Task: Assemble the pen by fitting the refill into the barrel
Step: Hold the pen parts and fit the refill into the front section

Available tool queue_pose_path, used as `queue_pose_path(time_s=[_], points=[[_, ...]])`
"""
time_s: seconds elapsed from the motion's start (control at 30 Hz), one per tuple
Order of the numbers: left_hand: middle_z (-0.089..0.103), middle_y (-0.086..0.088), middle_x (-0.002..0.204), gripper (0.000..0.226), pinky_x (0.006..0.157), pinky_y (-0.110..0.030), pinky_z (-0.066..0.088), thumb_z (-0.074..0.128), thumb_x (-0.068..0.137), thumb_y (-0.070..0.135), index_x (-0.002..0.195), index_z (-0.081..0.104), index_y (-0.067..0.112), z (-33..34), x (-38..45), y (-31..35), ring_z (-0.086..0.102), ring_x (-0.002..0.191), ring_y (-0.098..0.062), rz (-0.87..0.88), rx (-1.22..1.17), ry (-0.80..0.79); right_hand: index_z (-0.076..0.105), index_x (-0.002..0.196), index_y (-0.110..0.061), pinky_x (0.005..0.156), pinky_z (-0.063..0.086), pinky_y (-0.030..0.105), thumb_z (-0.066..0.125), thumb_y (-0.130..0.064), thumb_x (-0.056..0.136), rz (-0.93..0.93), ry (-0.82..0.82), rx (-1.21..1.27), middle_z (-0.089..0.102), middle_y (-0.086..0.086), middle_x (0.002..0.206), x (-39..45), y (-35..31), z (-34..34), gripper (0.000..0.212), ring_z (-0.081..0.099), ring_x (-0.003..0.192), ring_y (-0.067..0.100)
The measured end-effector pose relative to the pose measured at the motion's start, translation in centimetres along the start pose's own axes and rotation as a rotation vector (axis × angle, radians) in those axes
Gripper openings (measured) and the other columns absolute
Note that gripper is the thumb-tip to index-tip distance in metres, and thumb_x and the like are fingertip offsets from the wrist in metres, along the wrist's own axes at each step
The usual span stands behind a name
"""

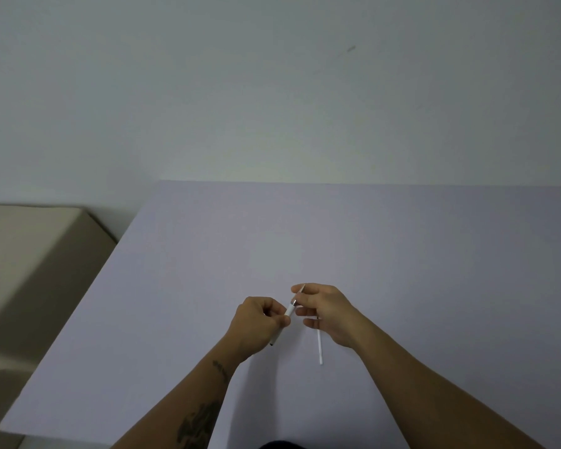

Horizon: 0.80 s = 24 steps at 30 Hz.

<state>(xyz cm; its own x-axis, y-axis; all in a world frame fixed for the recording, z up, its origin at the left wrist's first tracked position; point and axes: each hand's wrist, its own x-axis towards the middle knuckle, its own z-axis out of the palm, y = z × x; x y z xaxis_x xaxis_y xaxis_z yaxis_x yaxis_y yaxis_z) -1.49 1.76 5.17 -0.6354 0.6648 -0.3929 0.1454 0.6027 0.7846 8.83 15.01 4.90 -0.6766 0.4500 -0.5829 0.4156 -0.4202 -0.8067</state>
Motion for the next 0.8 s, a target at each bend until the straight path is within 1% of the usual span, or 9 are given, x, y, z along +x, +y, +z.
queue_pose_path(time_s=[0.13, 0.23, 0.3, 0.4, 0.5, 0.57, 0.63, 0.7, 0.8], points=[[0.064, -0.004, 0.073, 0.006, 0.058, -0.023, 0.048, 0.072, 0.084, 0.015, 0.084, 0.075, 0.01, 0.09, 0.02, 0.16, 0.057, 0.066, -0.016, -0.003, -0.001, -0.008, 0.071, 0.097, -0.012, 0.07, 0.053, 0.029, 0.062, -0.023, 0.095, -0.002, 0.042, -0.024, 0.073, 0.002, 0.094, 0.19, 0.4, 0.1, 0.015, 0.067, 0.086, 0.016], [0.065, -0.005, 0.074, 0.003, 0.064, -0.027, 0.052, 0.073, 0.084, 0.014, 0.082, 0.074, 0.012, 0.14, 0.01, 0.24, 0.057, 0.068, -0.018, -0.003, -0.009, -0.016, 0.071, 0.095, -0.011, 0.071, 0.054, 0.028, 0.059, -0.019, 0.096, -0.001, 0.043, -0.034, 0.074, 0.004, 0.096, 0.28, 0.22, 0.12, 0.015, 0.068, 0.087, 0.016], [0.065, -0.005, 0.073, 0.004, 0.068, -0.03, 0.053, 0.072, 0.084, 0.014, 0.08, 0.074, 0.013, 0.2, 0.01, 0.2, 0.057, 0.069, -0.018, -0.004, -0.004, -0.016, 0.072, 0.097, -0.011, 0.073, 0.054, 0.029, 0.055, -0.013, 0.098, 0.009, 0.032, -0.029, 0.075, 0.007, 0.1, 0.25, 0.05, 0.07, 0.018, 0.069, 0.091, 0.018], [0.064, -0.001, 0.07, 0.007, 0.064, -0.026, 0.05, 0.072, 0.085, 0.014, 0.078, 0.073, 0.015, 0.23, 0.0, 0.04, 0.056, 0.067, -0.017, -0.011, 0.004, -0.011, 0.074, 0.103, -0.015, 0.075, 0.054, 0.031, 0.053, -0.009, 0.097, 0.011, 0.01, -0.011, 0.075, 0.008, 0.104, 0.16, -0.13, -0.04, 0.022, 0.07, 0.097, 0.021], [0.064, 0.0, 0.069, 0.008, 0.06, -0.023, 0.048, 0.073, 0.084, 0.015, 0.076, 0.072, 0.017, 0.12, 0.0, -0.18, 0.057, 0.066, -0.015, -0.015, 0.005, -0.01, 0.07, 0.11, -0.018, 0.075, 0.054, 0.032, 0.062, -0.015, 0.094, 0.033, -0.007, -0.004, 0.073, 0.007, 0.101, 0.19, 0.06, 0.02, 0.019, 0.068, 0.092, 0.021], [0.065, -0.001, 0.071, 0.006, 0.06, -0.023, 0.048, 0.073, 0.084, 0.015, 0.078, 0.073, 0.015, 0.06, 0.05, -0.24, 0.057, 0.066, -0.015, -0.015, 0.002, -0.008, 0.069, 0.107, -0.016, 0.074, 0.054, 0.032, 0.064, -0.02, 0.093, 0.047, -0.001, -0.005, 0.072, 0.004, 0.096, 0.36, 0.32, 0.14, 0.015, 0.066, 0.089, 0.02], [0.066, -0.002, 0.072, 0.004, 0.06, -0.023, 0.048, 0.072, 0.084, 0.015, 0.081, 0.074, 0.012, 0.06, 0.1, -0.27, 0.058, 0.066, -0.015, -0.017, 0.004, -0.005, 0.069, 0.099, -0.014, 0.071, 0.053, 0.031, 0.063, -0.023, 0.094, 0.049, 0.02, -0.019, 0.071, 0.003, 0.095, 0.54, 0.5, 0.3, 0.012, 0.066, 0.089, 0.019], [0.066, -0.002, 0.072, 0.005, 0.059, -0.022, 0.047, 0.073, 0.084, 0.016, 0.082, 0.075, 0.012, 0.07, 0.15, -0.29, 0.057, 0.065, -0.015, -0.016, 0.006, -0.005, 0.07, 0.094, -0.013, 0.069, 0.053, 0.029, 0.062, -0.022, 0.094, 0.036, 0.044, -0.047, 0.071, 0.003, 0.094, 0.73, 0.48, 0.47, 0.012, 0.067, 0.088, 0.017], [0.065, -0.001, 0.07, 0.005, 0.058, -0.022, 0.046, 0.073, 0.083, 0.016, 0.079, 0.075, 0.015, 0.08, 0.22, -0.43, 0.056, 0.064, -0.014, -0.026, -0.007, -0.011, 0.072, 0.095, -0.012, 0.068, 0.053, 0.028, 0.058, -0.015, 0.096, 0.024, 0.06, -0.073, 0.073, 0.004, 0.095, 0.86, 0.29, 0.52, 0.014, 0.068, 0.089, 0.017]])
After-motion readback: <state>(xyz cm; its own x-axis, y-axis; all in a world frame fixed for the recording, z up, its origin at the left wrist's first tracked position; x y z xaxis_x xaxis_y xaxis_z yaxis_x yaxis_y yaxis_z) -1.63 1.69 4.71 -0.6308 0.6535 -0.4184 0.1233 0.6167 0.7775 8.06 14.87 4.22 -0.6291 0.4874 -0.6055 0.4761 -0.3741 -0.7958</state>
